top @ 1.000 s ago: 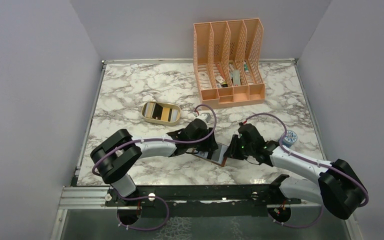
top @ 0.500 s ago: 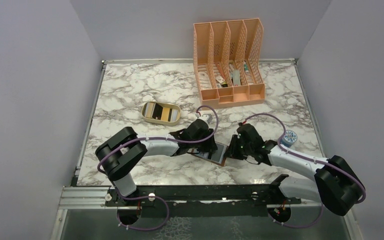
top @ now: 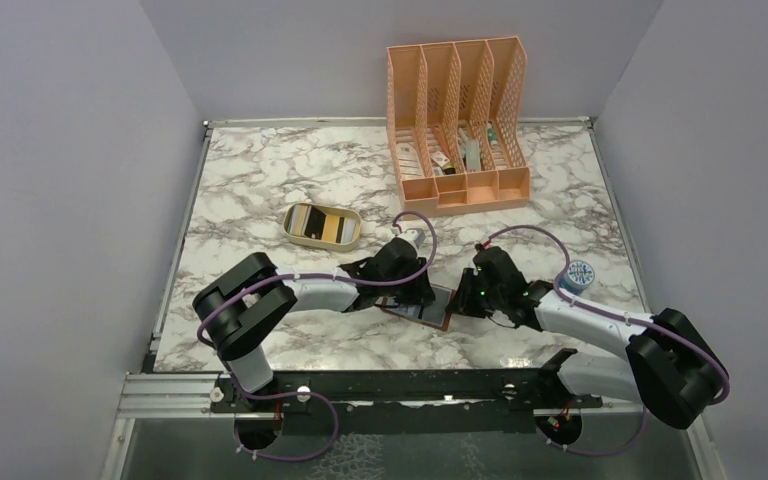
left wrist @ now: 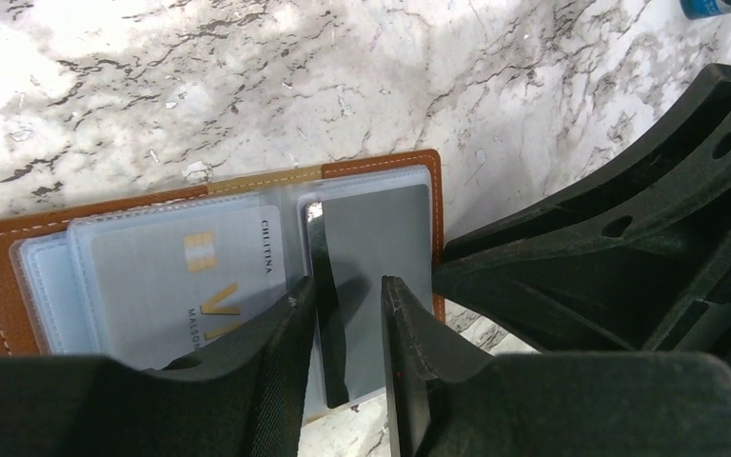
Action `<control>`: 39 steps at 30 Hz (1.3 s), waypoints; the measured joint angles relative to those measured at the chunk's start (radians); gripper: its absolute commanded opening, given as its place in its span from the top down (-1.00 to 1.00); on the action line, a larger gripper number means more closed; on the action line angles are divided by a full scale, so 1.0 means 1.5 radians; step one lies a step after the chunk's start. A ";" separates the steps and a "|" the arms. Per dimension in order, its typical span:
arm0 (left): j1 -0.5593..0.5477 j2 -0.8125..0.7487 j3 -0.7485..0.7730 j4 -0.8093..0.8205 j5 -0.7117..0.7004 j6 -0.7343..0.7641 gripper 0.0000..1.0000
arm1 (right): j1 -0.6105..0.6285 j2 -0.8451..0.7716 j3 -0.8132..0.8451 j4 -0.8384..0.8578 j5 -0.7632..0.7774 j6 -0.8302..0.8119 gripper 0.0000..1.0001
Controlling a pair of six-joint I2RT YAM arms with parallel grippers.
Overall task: Put the credit cards into the card holder
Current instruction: Insert the credit card into the card holder.
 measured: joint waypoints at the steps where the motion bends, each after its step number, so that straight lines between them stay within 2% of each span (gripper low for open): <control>1: 0.000 0.000 0.000 0.001 0.000 -0.002 0.24 | 0.000 0.000 0.000 0.000 0.000 -0.001 0.61; 6: -0.003 -0.011 -0.011 0.010 0.000 -0.017 0.09 | 0.000 -0.007 0.000 -0.005 0.010 -0.008 0.54; 11: -0.009 -0.042 -0.011 -0.020 -0.009 -0.009 -0.05 | 0.000 -0.033 0.001 -0.035 0.025 -0.012 0.36; 17: -0.003 -0.099 -0.006 -0.094 -0.060 0.031 -0.14 | 0.000 -0.057 0.002 -0.062 0.024 -0.012 0.12; 22: 0.007 -0.134 -0.005 -0.160 -0.118 0.081 -0.25 | 0.000 -0.072 0.001 -0.062 0.001 -0.004 0.01; 29: 0.017 -0.144 -0.005 -0.232 -0.178 0.132 -0.33 | 0.000 -0.071 0.001 -0.040 -0.036 0.018 -0.07; 39: 0.023 -0.125 -0.005 -0.245 -0.183 0.158 -0.35 | 0.000 -0.052 -0.005 -0.019 -0.040 0.044 -0.25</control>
